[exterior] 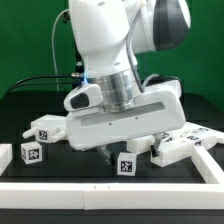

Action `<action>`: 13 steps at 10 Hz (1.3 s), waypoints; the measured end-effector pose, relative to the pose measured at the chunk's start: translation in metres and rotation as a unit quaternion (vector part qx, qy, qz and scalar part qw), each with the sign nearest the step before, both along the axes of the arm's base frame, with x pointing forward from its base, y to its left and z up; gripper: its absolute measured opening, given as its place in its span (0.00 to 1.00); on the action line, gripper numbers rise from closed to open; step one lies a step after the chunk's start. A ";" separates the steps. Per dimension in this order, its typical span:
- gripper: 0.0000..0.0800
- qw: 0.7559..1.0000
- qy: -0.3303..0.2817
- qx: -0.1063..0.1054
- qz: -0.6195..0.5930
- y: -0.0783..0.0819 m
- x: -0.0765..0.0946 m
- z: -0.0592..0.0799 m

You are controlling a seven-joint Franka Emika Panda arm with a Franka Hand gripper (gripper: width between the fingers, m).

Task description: Assemble chair

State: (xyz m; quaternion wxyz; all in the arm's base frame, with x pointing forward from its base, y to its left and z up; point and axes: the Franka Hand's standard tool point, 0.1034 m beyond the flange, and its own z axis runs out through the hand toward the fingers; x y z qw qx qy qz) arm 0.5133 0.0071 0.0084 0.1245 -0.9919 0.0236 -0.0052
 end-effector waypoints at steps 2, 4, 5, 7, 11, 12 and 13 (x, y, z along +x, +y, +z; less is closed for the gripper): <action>0.81 1.000 -0.016 -0.010 0.006 -0.007 0.001 -0.001; 0.78 1.000 -0.018 -0.011 0.010 -0.008 0.001 -0.002; 0.56 1.000 -0.018 -0.011 0.010 -0.008 0.001 -0.002; 0.39 1.000 -0.018 -0.011 0.010 -0.008 0.001 -0.002; 0.35 1.000 -0.014 -0.016 -0.007 -0.017 -0.010 0.006; 0.35 1.000 -0.012 -0.025 -0.015 -0.030 -0.022 0.018; 0.35 0.999 -0.017 -0.037 -0.016 -0.043 -0.033 0.033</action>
Offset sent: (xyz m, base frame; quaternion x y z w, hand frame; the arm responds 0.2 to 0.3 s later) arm 0.0000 0.0000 0.0000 0.0000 0.0000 0.0000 1.0000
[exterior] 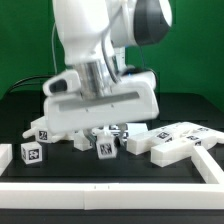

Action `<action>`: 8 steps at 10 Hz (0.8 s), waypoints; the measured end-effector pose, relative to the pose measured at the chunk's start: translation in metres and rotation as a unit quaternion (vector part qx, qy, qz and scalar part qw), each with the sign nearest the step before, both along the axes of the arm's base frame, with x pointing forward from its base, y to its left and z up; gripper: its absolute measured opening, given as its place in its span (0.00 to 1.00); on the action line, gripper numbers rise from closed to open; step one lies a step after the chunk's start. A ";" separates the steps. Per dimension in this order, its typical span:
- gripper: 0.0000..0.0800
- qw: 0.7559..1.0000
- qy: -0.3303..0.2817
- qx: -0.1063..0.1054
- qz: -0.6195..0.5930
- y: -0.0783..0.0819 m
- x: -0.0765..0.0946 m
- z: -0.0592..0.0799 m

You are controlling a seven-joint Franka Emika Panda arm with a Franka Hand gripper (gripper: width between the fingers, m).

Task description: Assemble chair

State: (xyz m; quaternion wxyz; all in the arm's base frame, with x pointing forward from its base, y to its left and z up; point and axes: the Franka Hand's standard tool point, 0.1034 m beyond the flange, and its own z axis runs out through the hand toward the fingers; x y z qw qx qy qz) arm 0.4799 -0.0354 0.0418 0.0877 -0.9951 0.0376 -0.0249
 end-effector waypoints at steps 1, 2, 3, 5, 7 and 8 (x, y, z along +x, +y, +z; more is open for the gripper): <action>0.35 1.000 -0.004 -0.011 -0.003 -0.016 -0.009 0.011; 0.35 1.000 -0.007 -0.017 -0.003 -0.027 -0.014 0.014; 0.35 1.000 -0.005 -0.015 -0.001 -0.024 -0.014 0.012; 0.35 1.000 -0.005 -0.015 0.000 -0.024 -0.014 0.011; 0.35 1.000 -0.004 -0.015 0.017 -0.028 -0.017 0.010; 0.35 0.999 0.006 -0.012 0.032 -0.059 -0.033 0.010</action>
Offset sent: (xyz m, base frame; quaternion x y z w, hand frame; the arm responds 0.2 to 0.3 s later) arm 0.0000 0.0000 0.0000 0.0000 0.0000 0.0000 1.0000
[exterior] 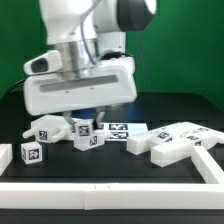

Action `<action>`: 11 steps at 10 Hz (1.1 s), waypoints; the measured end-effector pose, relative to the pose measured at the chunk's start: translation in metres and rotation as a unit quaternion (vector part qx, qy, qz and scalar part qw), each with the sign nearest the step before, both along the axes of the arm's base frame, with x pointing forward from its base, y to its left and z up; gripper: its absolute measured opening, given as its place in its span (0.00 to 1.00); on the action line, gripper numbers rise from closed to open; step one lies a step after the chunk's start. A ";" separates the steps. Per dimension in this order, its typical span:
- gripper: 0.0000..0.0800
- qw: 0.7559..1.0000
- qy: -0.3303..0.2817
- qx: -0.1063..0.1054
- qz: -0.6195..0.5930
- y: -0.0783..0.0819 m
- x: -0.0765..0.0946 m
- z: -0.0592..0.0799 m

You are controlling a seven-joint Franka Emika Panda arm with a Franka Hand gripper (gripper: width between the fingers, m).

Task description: Assemble chair

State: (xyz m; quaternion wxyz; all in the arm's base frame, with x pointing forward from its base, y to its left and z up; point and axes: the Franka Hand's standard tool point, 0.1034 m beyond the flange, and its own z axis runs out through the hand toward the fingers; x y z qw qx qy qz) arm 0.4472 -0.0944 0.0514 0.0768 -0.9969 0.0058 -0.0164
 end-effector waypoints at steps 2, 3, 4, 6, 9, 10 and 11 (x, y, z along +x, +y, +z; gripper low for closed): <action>0.35 1.000 0.002 -0.014 -0.003 -0.047 -0.021 0.002; 0.35 1.000 -0.007 -0.010 0.015 -0.067 -0.026 0.003; 0.35 1.000 -0.005 -0.010 -0.004 -0.067 -0.026 0.003; 0.35 1.000 -0.006 -0.010 0.015 -0.069 -0.028 -0.001; 0.35 0.999 0.004 -0.009 0.034 -0.107 -0.045 -0.024; 0.35 0.999 0.004 -0.011 0.040 -0.111 -0.049 -0.031; 0.35 0.999 0.004 -0.016 0.045 -0.115 -0.053 -0.039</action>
Offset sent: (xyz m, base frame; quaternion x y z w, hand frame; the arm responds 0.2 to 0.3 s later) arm 0.0000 0.0000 0.0000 0.0000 0.0000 0.0000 1.0000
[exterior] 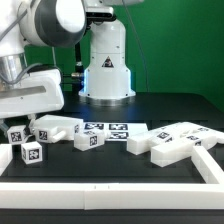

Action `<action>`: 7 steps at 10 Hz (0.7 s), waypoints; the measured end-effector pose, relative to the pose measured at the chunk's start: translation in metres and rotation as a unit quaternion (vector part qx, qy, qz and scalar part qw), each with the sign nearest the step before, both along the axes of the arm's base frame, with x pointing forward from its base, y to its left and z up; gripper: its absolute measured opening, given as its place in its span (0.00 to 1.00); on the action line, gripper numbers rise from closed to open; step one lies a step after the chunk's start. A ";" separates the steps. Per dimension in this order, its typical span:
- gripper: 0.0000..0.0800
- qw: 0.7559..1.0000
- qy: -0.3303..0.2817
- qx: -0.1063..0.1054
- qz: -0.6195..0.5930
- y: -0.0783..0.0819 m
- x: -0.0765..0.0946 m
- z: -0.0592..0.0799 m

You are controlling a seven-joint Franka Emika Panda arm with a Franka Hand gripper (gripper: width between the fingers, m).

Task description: Assemble chair

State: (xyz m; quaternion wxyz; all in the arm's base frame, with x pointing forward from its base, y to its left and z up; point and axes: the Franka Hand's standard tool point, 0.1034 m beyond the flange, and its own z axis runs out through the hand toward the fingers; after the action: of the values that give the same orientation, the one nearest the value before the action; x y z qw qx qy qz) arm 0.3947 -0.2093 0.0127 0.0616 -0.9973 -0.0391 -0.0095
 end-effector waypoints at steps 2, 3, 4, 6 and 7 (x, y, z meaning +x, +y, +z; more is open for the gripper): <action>0.35 1.000 0.001 0.001 0.000 -0.007 0.003 -0.007; 0.35 1.000 -0.001 0.001 0.001 -0.007 0.006 -0.007; 0.35 1.000 0.000 0.001 0.002 -0.006 0.006 -0.008; 0.35 1.000 0.000 0.001 0.002 -0.006 0.006 -0.008; 0.56 1.000 0.000 0.001 0.002 -0.006 0.006 -0.008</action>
Offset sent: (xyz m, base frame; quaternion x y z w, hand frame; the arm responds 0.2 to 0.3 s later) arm 0.0111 0.0035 -0.0113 0.0012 0.0180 0.0116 0.9998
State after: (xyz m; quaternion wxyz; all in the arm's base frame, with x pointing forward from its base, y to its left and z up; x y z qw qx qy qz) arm 0.4004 -0.2152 0.0049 0.0630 -0.9971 -0.0410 -0.0096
